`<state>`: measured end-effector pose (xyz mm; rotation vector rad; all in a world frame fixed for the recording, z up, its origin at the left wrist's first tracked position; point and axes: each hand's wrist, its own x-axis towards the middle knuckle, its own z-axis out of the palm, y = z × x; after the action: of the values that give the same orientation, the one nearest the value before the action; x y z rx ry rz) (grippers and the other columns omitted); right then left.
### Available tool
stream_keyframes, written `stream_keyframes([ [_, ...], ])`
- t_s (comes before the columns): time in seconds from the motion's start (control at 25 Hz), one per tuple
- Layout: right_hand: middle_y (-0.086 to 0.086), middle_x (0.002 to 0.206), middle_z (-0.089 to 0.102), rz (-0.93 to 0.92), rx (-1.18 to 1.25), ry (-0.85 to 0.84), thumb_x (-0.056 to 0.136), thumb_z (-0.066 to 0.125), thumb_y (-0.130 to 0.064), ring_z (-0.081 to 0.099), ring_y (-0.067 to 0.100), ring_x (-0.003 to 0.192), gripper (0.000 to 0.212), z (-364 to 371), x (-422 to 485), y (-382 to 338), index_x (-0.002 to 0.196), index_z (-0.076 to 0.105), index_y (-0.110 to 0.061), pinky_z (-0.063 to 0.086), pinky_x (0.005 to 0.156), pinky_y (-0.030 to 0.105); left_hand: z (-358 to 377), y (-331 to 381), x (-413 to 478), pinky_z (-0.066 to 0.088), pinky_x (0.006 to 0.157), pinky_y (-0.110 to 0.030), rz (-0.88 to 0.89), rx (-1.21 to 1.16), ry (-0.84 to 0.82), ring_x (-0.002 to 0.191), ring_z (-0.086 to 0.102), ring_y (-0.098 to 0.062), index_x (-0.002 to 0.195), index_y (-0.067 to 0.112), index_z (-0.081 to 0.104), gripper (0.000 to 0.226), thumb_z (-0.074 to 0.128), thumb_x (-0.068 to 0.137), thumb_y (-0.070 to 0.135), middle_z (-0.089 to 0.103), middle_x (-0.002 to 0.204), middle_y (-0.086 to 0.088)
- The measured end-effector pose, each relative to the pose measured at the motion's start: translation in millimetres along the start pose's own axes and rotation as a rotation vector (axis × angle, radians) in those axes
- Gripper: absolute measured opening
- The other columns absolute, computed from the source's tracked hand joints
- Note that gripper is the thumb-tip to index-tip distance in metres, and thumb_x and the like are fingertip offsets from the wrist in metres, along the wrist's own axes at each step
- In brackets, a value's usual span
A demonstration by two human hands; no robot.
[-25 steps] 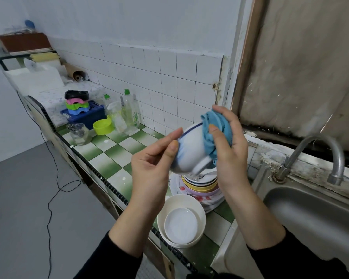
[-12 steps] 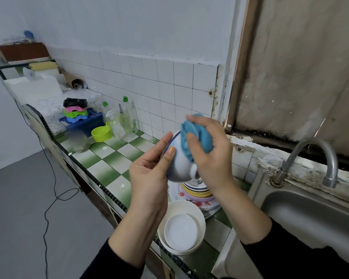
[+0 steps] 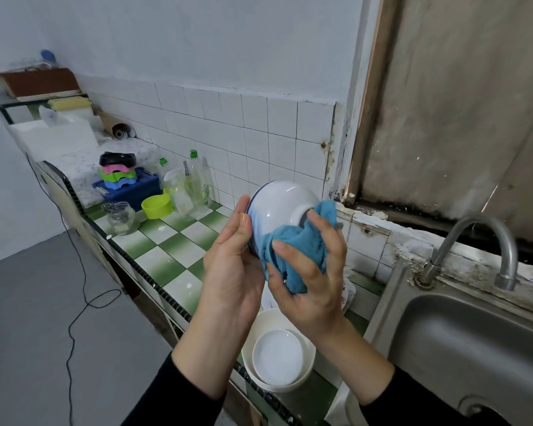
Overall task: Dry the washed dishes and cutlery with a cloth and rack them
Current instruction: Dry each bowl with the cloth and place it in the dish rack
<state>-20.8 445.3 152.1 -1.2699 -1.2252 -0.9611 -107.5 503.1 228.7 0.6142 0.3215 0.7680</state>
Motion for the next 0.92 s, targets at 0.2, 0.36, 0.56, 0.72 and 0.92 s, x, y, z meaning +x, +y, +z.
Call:
stream_keyframes([
  [0.2,0.017,0.147,0.026,0.118,0.140,0.130,0.095,0.056,-0.031,0.032,0.035,0.137,0.033,-0.3,-0.3,-3.6,0.126,0.044,-0.028,0.032,0.110,0.045,-2.5,-1.8,7.2,0.057,0.079,-0.044,-0.071,-0.132,-0.024,0.087,0.070,-0.021,0.102,0.016,0.065,0.021,0.045,0.098,0.014,0.072,0.101,-0.006],
  [0.36,0.035,0.144,0.026,0.328,0.319,0.171,0.098,0.047,-0.038,0.032,0.040,0.138,0.045,-1.7,3.7,-6.0,0.141,0.033,-0.035,0.032,0.111,0.045,-4.3,-2.0,8.2,0.050,0.096,-0.047,-0.017,-0.125,-0.059,0.098,0.067,-0.021,0.099,0.013,0.066,0.019,0.054,0.085,0.012,0.072,0.102,-0.003],
  [0.56,0.022,0.141,0.035,0.400,0.474,0.185,0.099,0.045,-0.040,0.042,0.012,0.132,0.045,-4.9,8.3,-9.7,0.138,0.034,-0.020,0.038,0.104,0.021,-8.8,1.3,10.6,0.057,0.077,-0.029,0.084,0.039,-0.122,0.082,0.070,-0.009,0.094,0.017,0.070,0.021,0.050,0.087,0.012,0.074,0.091,0.006],
  [0.72,-0.017,0.128,0.056,0.616,0.679,0.206,0.086,0.045,-0.028,0.053,0.006,0.118,0.043,-11.5,20.3,-10.0,0.128,0.054,-0.036,0.044,0.095,0.020,-15.4,7.7,13.6,0.056,0.071,-0.022,0.199,0.223,-0.268,0.085,0.069,-0.005,0.083,0.026,0.080,0.011,0.078,0.072,0.023,0.075,0.091,0.008],
  [0.92,-0.005,0.128,0.060,0.746,0.849,0.158,0.079,0.062,-0.054,0.054,0.018,0.122,0.041,-20.1,45.2,-5.5,0.117,0.066,-0.039,0.045,0.100,0.037,-28.0,19.4,22.0,0.054,0.078,-0.023,0.339,0.360,-0.476,0.089,0.069,-0.005,0.087,0.031,0.080,0.039,0.086,0.054,0.049,0.075,0.093,0.008],
])
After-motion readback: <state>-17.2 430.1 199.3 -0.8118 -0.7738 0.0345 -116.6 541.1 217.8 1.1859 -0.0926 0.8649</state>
